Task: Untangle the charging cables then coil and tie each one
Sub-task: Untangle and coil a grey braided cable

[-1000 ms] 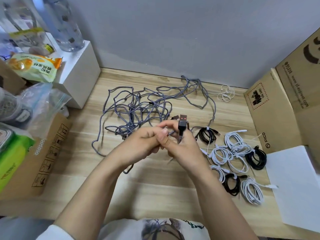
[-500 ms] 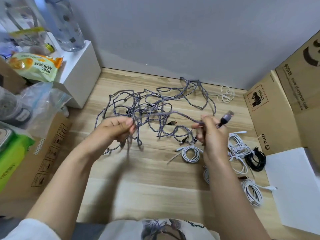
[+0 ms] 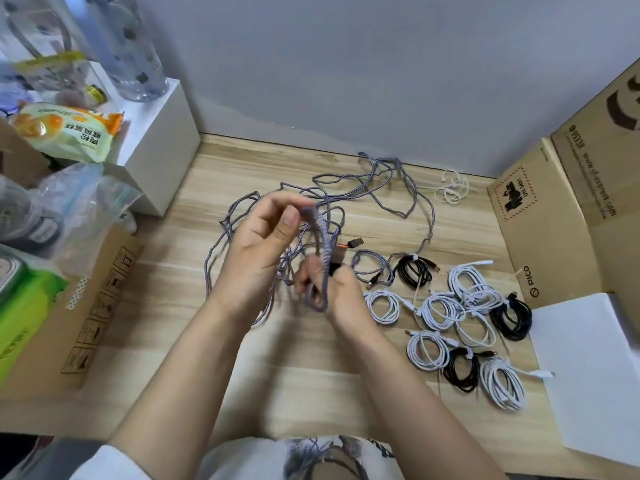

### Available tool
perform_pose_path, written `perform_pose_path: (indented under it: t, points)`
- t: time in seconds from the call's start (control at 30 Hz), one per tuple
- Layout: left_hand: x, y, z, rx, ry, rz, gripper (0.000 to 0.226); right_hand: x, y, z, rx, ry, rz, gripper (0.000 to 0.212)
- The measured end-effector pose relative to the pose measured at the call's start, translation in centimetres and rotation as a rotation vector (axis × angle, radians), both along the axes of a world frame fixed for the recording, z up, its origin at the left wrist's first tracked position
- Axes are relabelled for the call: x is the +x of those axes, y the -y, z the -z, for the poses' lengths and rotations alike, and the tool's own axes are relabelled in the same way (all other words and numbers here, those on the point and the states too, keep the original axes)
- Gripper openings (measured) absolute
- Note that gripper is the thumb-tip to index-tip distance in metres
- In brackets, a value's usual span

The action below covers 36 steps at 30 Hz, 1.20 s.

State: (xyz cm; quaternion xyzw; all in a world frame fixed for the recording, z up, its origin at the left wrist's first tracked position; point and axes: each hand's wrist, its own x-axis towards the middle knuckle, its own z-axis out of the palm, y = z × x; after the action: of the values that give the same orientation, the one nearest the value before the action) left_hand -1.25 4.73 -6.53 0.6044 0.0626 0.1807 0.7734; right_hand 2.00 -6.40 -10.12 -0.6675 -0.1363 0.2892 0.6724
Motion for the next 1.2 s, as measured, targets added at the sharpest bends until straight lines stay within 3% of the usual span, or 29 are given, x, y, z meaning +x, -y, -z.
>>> perform_pose_path:
  t: [0.07,0.1,0.23,0.3,0.37,0.43,0.57,0.67,0.73,0.87,0.93,1.0,1.07,1.2]
  points:
    - [-0.5,-0.1,1.3,0.005,-0.146,-0.157,0.012,0.4,0.1,-0.3,0.157,-0.065,0.085,0.035]
    - [-0.9,0.0,1.7,-0.073,-0.277,-0.211,0.019,0.7,0.1,-0.5,0.220,-0.088,0.111,0.036]
    - [-2.5,1.9,4.6,-0.403,-0.729,0.069,0.047,0.9,0.0,-2.0,0.352,-0.164,0.122,0.036]
    - [-2.1,2.1,5.1,-0.689,-0.704,0.103,0.044,0.3,-0.2,-3.0,0.364,-0.251,0.073,0.034]
    - [-1.0,1.2,5.3,-0.983,-0.620,0.046,0.012,-0.4,-0.3,-3.7,0.348,-0.277,0.022,0.034]
    - [0.0,0.0,5.8,-1.121,-0.563,0.020,0.023,-1.0,0.0,-4.5,0.346,-0.258,-0.040,0.038]
    - [1.4,-2.8,7.9,-1.157,-0.511,-0.155,0.006,-1.2,1.5,-7.9,0.437,-0.258,-0.188,0.040]
    - [1.4,-3.6,7.9,-1.159,-0.415,-0.187,0.008,-0.8,1.9,-9.0,0.344,-0.206,-0.145,0.036]
    - [1.2,-3.4,7.6,-1.010,-0.401,-0.126,0.009,-0.1,1.6,-7.9,0.193,-0.163,-0.024,0.032]
    - [0.7,-1.1,5.7,-0.694,-0.358,0.082,0.047,0.6,0.4,-3.4,-0.044,-0.057,0.190,0.019]
    - [0.5,0.1,5.1,-0.584,-0.340,0.172,0.042,0.3,-0.3,-1.4,-0.106,-0.021,0.200,0.010]
    - [0.3,0.9,5.1,-0.518,-0.357,0.209,0.037,-0.1,-0.6,-0.1,-0.163,0.000,0.140,0.015]
    - [0.2,1.0,5.4,-0.519,-0.366,0.216,0.036,-0.2,-0.7,0.3,-0.190,0.008,0.098,0.011]
    - [0.2,-0.2,5.7,-0.686,-0.375,0.243,0.043,0.2,-0.1,-0.2,-0.126,-0.055,0.091,0.039]
